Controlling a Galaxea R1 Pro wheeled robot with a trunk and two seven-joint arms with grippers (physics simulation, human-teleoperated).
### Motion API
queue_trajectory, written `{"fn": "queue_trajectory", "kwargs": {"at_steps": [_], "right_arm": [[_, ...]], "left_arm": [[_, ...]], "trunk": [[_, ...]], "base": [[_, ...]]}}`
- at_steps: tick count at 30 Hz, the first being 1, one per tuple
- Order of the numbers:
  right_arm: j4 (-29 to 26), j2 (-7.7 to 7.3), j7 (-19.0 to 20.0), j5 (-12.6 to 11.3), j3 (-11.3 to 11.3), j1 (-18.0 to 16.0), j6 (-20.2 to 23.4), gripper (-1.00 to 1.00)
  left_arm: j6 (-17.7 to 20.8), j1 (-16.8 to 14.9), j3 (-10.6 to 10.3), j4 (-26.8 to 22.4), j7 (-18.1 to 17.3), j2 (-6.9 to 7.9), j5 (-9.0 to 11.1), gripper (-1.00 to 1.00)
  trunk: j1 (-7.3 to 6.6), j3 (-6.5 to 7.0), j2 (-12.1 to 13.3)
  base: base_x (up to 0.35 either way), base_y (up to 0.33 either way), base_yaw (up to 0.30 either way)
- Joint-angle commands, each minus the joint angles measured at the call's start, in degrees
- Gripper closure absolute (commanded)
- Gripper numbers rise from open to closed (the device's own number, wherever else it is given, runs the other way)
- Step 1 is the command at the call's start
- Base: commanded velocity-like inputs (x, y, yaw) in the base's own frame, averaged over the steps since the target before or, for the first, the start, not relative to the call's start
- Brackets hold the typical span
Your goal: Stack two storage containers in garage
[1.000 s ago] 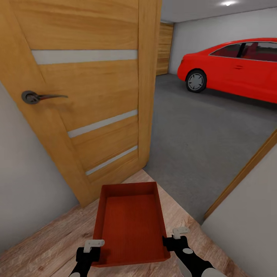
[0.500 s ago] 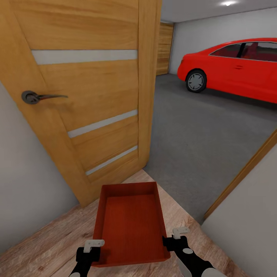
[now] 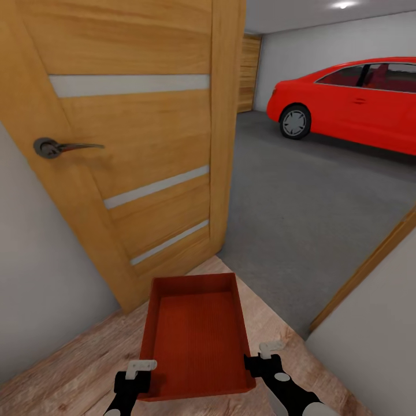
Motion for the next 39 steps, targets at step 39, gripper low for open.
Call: {"fn": "queue_trajectory", "kwargs": {"at_steps": [39], "right_arm": [[0.09, -0.29, -0.73, 0.04, -0.26, -0.04, -0.17, 1.0]], "left_arm": [[-0.15, -0.05, 0.65, -0.09, 0.63, -0.01, -1.12, 1.0]], "trunk": [[0.01, -0.04, -0.02]], "base": [[0.04, 0.05, -0.185]]}}
